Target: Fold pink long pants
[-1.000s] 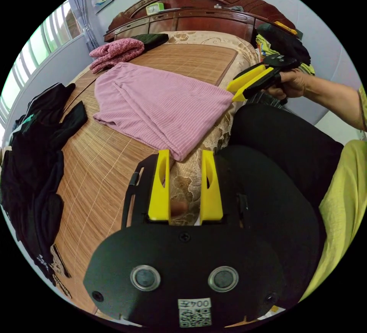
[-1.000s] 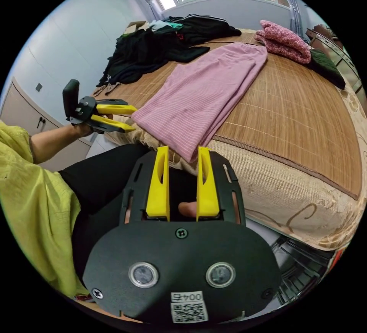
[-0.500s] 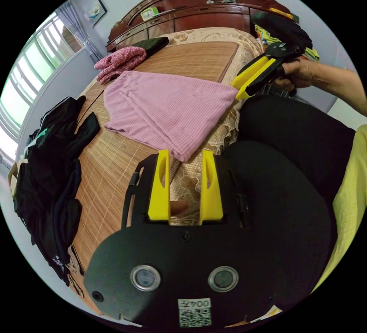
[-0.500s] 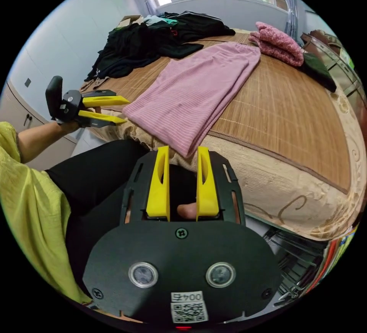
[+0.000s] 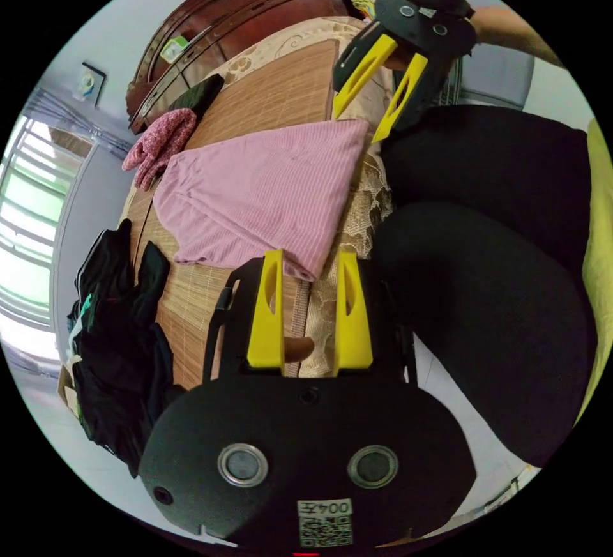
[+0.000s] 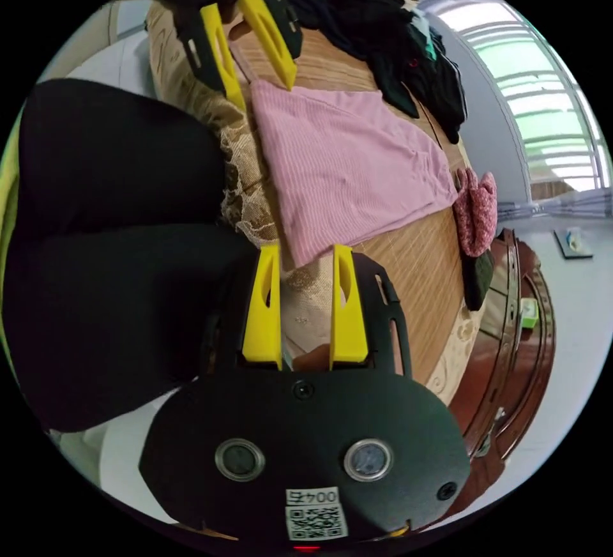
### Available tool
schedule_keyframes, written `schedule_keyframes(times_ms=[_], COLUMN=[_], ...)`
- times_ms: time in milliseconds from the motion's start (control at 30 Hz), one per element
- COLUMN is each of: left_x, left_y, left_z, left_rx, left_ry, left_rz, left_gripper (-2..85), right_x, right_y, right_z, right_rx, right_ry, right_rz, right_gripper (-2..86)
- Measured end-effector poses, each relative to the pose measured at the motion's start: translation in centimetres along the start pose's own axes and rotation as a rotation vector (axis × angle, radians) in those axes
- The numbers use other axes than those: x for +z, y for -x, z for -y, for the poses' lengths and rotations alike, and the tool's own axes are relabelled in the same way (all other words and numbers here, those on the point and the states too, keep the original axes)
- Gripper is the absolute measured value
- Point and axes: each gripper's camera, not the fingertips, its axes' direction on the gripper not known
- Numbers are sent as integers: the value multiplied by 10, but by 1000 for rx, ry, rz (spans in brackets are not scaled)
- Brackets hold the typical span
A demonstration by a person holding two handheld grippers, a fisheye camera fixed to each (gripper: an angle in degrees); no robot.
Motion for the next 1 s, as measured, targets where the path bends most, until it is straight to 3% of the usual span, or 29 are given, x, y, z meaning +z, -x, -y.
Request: schedule_keyframes(times_ms=[333,733,1000], left_x=[-21,-13,-11], left_y=[5,24,74], left_z=[22,27,4], left_rx=[105,261,112], left_ry=[16,53,17], left_rz=[118,131,74], left_gripper=[115,81,30], right_x=[-33,-69,-101], right_y=[18,15,-15], right_z=[55,91,97], right_rx=[-176,-264,-178], right_ry=[32,66,52], right_rz=[-76,-79,-70], right_gripper=[118,81,48])
